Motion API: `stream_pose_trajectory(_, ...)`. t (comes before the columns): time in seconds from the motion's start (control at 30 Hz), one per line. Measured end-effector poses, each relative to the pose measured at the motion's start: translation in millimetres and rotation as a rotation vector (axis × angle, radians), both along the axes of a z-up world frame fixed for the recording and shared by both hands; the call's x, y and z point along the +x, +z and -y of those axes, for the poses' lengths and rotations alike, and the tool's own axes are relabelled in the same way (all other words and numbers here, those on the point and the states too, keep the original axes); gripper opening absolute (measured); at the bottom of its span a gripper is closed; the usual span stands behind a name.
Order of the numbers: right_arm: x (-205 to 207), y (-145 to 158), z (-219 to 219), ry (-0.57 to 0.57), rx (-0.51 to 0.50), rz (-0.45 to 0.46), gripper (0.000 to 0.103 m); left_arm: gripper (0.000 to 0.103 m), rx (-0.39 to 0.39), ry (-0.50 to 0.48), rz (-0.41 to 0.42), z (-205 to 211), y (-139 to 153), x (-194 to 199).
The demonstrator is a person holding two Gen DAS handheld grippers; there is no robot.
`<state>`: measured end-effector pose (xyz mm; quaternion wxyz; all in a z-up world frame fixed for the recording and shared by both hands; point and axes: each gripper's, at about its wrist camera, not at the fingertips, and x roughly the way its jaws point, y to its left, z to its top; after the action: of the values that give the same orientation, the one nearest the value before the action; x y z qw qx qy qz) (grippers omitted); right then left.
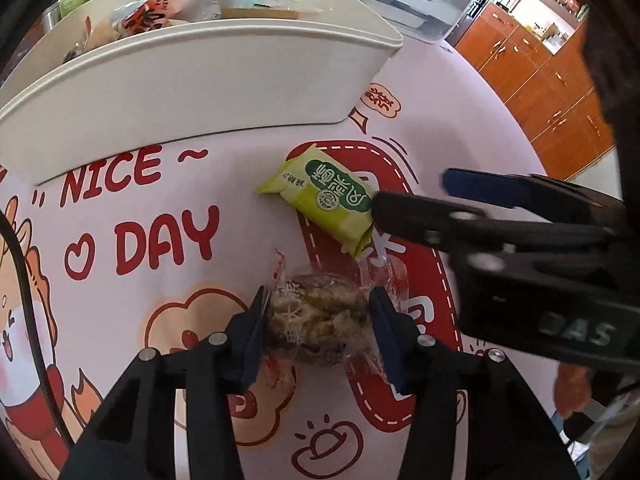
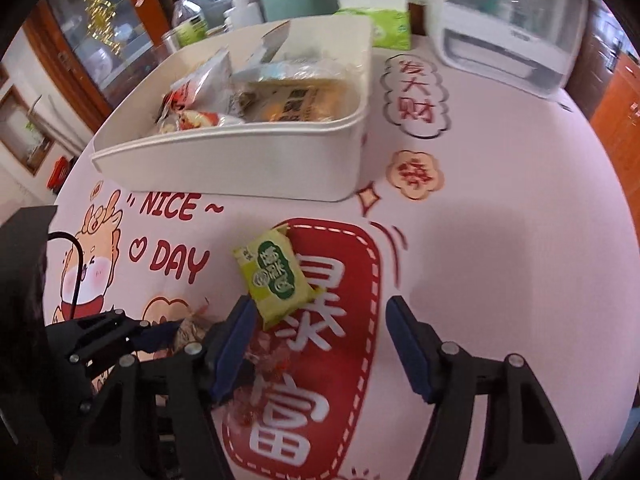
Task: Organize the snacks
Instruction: 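Grasp the clear nut bag with the left tool while the right tool grasps the green-yellow pastry pack, then carry both packs over the white tray and open both tools to release them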
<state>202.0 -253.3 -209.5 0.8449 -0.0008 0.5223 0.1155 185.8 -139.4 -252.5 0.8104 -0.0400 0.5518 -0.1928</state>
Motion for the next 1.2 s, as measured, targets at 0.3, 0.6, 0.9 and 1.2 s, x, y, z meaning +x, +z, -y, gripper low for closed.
stream_pose_trajectory(0.3, 21.0, -23.8, -27.2, 0.099, 0.01, -0.048, 0.065, 0.046, 0.045, 0.104, 0.019, -44.7, 3.7, 0.4)
stream_pose_trajectory(0.6, 26.9, -28.8, -54.0, 0.152, -0.048, -0.034, 0.037, 0.045, 0.062, 0.201, 0.036, -79.4, 14.4, 5.1)
stream_pose_trajectory(0.9, 7.4, -1.5, -65.5, 0.181, 0.022, -0.004, 0.037, 0.045, 0.094, 0.191, 0.089, -98.9, 63.5, 5.1)
stream_pose_trajectory(1.2, -1.7, 75.9, -71.3, 0.186, 0.08, 0.129, 0.037, 0.046, 0.155, 0.189, 0.206, -116.5, 137.2, 26.3)
